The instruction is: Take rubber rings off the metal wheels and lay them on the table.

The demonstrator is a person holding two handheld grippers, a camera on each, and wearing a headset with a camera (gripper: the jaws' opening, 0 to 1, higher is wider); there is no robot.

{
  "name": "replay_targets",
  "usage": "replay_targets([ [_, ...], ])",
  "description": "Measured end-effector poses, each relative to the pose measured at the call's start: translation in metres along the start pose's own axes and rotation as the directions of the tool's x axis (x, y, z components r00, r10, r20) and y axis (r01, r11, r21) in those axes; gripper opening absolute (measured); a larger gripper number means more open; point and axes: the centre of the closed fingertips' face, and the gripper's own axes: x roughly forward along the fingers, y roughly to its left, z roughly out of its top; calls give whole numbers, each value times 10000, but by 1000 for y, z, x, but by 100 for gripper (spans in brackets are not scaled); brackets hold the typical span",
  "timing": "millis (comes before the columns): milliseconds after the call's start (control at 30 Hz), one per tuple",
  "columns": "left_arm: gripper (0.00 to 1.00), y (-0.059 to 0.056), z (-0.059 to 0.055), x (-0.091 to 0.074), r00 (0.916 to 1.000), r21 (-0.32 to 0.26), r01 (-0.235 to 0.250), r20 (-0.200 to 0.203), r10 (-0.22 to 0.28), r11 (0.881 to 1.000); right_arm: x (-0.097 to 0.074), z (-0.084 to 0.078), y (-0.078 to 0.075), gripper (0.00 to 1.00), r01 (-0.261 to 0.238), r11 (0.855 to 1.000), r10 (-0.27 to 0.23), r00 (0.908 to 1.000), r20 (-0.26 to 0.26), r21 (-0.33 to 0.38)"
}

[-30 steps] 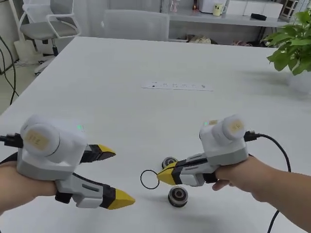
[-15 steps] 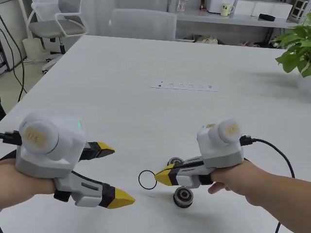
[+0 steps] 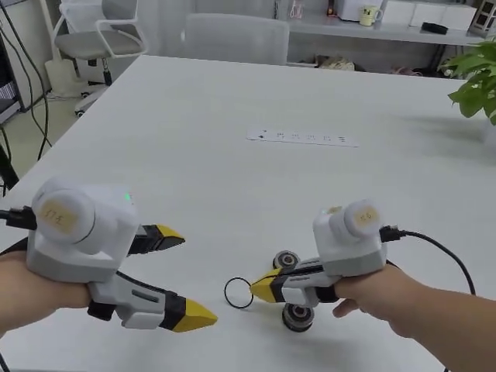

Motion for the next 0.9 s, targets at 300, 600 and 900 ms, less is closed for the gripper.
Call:
replay_targets([
  [300, 72, 2, -2, -2, 10000, -9, -31, -58, 31, 10000, 0, -1, -9, 0, 426, 9989, -428, 9990, -89, -214],
  [600, 72, 2, -2, -2, 10000, -31, -41, -70, 40, 10000, -1, -4, -10, 4, 589, 9958, -608, 9978, -259, -697],
  [900, 72, 2, -2, -1, 10000, -33, -22, -88, 21, 10000, -5, -1, -10, 12, 582, 9944, -593, 9982, -100, -879],
])
